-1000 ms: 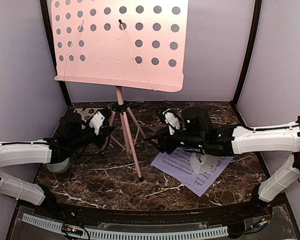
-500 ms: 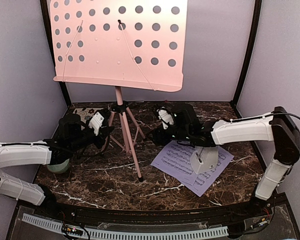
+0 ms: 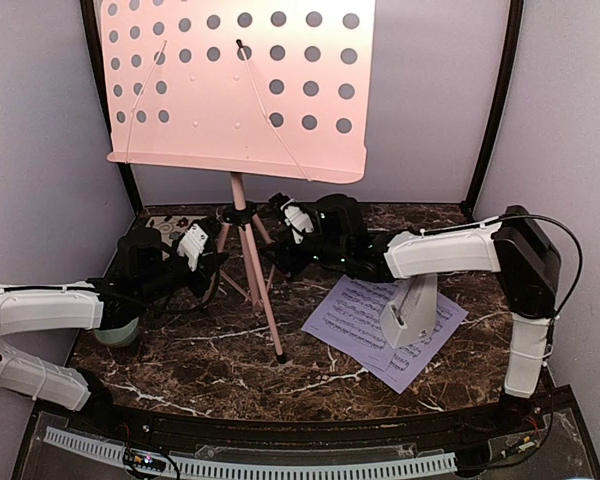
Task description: Set up the instrument practice props
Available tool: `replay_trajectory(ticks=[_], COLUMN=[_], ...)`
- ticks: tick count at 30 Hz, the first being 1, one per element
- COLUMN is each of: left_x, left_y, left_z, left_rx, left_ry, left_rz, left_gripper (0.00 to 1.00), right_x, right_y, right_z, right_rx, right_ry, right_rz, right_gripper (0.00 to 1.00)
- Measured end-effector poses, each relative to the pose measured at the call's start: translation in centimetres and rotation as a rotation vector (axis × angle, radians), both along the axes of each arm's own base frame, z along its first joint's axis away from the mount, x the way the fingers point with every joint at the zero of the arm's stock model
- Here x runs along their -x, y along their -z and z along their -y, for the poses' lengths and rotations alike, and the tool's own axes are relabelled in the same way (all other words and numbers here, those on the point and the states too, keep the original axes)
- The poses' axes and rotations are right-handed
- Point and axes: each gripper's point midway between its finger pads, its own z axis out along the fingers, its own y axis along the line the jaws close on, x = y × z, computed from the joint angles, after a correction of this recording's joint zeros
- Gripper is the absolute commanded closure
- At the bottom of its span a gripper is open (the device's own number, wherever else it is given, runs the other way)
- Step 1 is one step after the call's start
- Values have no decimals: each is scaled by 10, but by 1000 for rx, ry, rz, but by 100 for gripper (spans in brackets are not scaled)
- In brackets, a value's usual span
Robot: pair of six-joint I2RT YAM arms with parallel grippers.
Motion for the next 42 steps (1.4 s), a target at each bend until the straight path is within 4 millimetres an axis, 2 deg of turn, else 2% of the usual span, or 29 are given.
replay_trajectory(ticks=[6, 10, 14, 28, 37, 39, 42], left_x=[0, -1, -1, 0, -3, -5, -10], left_y=[0, 0, 0, -1, -2, -2, -2], left_z=[1, 1, 1, 5, 4, 3, 3], left_rx=[3, 4, 13, 17, 21, 21, 22], left_ry=[2, 2, 0, 16, 2, -8, -24], left_rz=[0, 1, -2, -34, -54, -54, -57], left_gripper=[100, 100, 100, 100, 100, 100, 100], right_x=[-8, -10, -11, -21, -38, -41, -46], right_y=[3, 0, -1, -2, -6, -7, -7], right_z=[-6, -6, -5, 3, -11, -13, -14], right_rx=[30, 41, 91, 116, 126, 131, 135], right_ry=[-20, -38, -74, -184, -235, -242, -246], right_rz=[67, 117, 208, 290, 325, 327, 320], right_gripper=[65, 86, 100, 100, 100, 95, 76])
